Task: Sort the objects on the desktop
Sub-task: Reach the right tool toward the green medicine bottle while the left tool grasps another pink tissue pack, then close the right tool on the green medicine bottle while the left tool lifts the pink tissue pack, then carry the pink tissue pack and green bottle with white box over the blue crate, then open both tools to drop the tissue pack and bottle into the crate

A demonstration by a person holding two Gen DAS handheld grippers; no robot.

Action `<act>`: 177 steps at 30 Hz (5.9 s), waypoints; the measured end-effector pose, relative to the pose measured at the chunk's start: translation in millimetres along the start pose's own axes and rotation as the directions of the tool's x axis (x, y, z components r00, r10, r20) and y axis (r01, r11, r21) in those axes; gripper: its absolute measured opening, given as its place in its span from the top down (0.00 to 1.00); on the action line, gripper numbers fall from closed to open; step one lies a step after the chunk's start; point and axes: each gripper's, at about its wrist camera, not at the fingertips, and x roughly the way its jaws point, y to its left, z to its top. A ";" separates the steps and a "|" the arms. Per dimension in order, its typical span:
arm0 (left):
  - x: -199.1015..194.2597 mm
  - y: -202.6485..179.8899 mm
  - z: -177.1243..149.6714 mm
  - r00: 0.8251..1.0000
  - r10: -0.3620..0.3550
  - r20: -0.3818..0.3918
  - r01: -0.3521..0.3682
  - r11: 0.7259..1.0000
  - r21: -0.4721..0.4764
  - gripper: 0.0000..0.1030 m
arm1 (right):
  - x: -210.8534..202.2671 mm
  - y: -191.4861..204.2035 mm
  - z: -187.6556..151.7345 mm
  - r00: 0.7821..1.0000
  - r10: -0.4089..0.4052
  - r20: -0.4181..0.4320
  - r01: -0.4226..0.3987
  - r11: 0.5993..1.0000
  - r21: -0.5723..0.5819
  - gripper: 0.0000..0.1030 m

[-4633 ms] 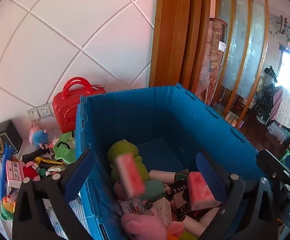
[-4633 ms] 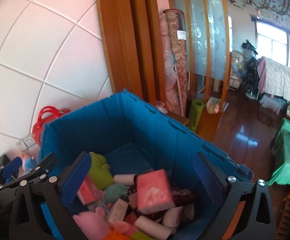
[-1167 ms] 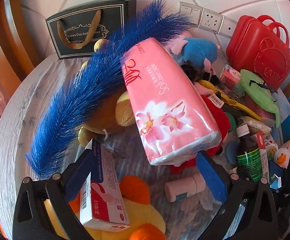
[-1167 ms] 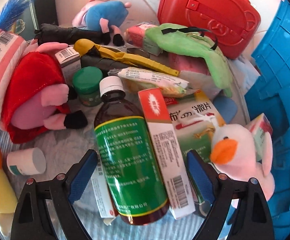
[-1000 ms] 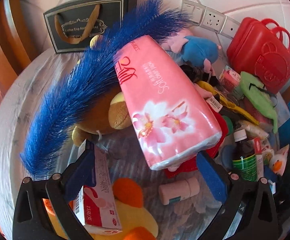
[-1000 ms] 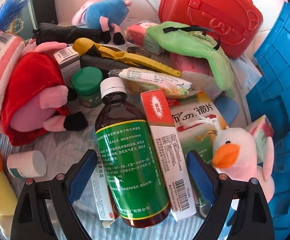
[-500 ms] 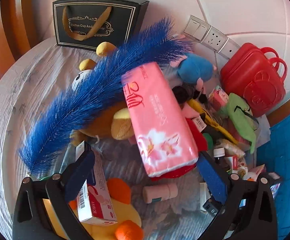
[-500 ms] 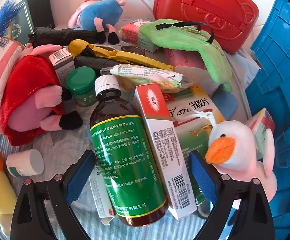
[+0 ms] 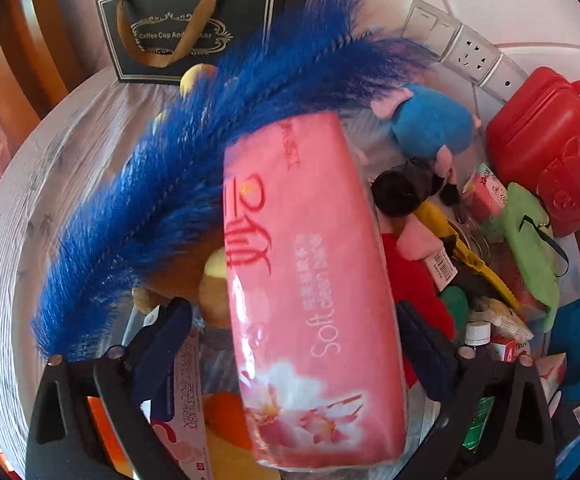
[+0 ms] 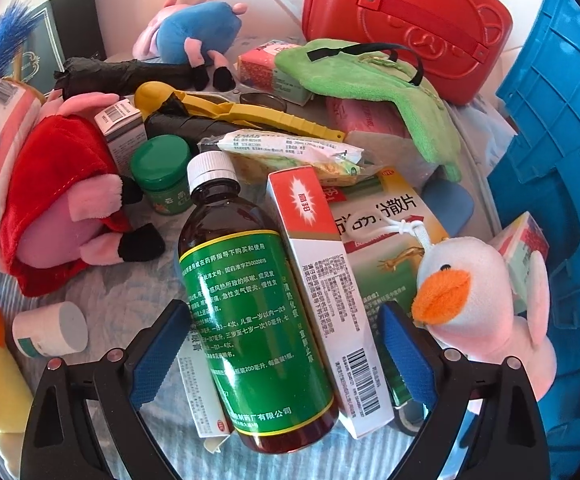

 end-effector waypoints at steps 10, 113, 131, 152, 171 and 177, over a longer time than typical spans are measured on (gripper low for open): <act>2.5 -3.0 -15.0 0.998 0.039 0.040 -0.042 0.995 0.094 0.33 | 0.5 0.2 -1.2 1.000 -0.010 -0.002 0.011 0.999 0.040 0.08; -249.0 -85.8 -102.7 0.927 -0.268 0.261 0.150 0.905 0.398 0.53 | -294.4 -119.8 -12.9 0.945 0.058 0.321 -0.144 0.957 0.251 0.28; -338.5 -220.7 -181.8 0.856 -0.467 0.221 0.258 0.757 0.600 0.53 | -384.9 -249.3 -86.9 0.910 -0.137 0.391 -0.053 0.897 0.438 0.28; -367.3 -330.9 -285.6 0.840 -0.531 0.109 0.302 0.625 0.720 0.53 | -406.0 -363.5 -161.5 0.912 -0.267 0.312 0.042 0.815 0.578 0.28; -357.7 -339.8 -289.3 0.852 -0.509 0.124 0.279 0.642 0.715 0.01 | -401.8 -398.3 -175.4 0.921 -0.313 0.230 0.097 0.760 0.643 0.00; -353.7 -336.7 -286.5 0.853 -0.507 0.127 0.280 0.648 0.708 0.01 | -400.6 -396.9 -174.3 0.921 -0.309 0.240 0.090 0.765 0.638 0.00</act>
